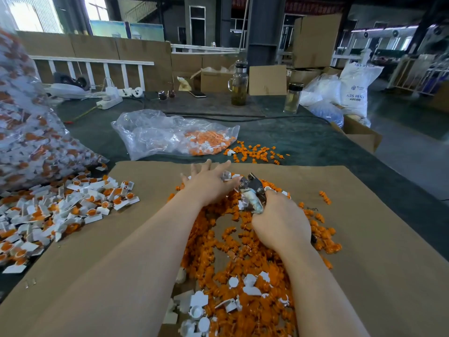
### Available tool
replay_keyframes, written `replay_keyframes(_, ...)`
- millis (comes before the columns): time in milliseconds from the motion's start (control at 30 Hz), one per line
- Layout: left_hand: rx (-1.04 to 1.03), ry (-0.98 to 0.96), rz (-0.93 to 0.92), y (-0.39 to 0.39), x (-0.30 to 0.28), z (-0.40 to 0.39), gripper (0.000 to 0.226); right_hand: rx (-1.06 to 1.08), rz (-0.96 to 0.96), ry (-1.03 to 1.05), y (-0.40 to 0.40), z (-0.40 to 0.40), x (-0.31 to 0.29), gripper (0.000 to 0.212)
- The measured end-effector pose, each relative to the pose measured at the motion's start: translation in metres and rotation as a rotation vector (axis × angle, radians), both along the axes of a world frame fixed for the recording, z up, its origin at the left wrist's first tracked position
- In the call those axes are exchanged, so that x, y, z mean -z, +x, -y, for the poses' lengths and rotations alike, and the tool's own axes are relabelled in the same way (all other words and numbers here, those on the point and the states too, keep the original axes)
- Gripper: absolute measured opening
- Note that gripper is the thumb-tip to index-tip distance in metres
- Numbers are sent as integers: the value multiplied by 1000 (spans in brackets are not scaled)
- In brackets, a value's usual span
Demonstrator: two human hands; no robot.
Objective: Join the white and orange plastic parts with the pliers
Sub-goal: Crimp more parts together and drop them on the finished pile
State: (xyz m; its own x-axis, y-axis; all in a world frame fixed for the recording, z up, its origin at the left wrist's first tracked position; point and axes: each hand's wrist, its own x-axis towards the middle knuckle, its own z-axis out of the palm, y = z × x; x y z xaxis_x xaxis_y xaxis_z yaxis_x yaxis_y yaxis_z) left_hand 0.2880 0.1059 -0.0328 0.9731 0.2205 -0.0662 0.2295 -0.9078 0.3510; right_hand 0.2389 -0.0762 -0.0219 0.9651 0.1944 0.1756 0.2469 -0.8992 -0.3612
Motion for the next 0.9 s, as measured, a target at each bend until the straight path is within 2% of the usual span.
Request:
replay_keyframes(133,26,9,-33,0,-2,0,55,3,-9,3,1,-1,0,49)
replay_keyframes(233,29,-3,32,-6,-7,1,44,0,-1,-4,1,-2,0,51)
replay_keyframes(400,120,-58,153,-19,-10,1,19,-3,5,-3,-1,-3,0,42)
replay_keyframes(500,115,-180,112,-30,-13,1,6,6,-1,-10,-1,-3,-1,48)
replay_keyframes(567,119,-232,65,-39,-16,1,6,10,-12,-11,-1,-2,-1,48)
replay_keyframes(700,142,-140,35,-62,-25,0,12,12,-24,-18,-1,-1,-2,52)
replay_keyframes(800,143,-209,5,-80,-32,1,8,9,-24,-30,-2,-1,-3,50)
replay_keyframes(900,151,-384,1,-96,-37,1,8,7,-30,-37,-1,-2,-2,41)
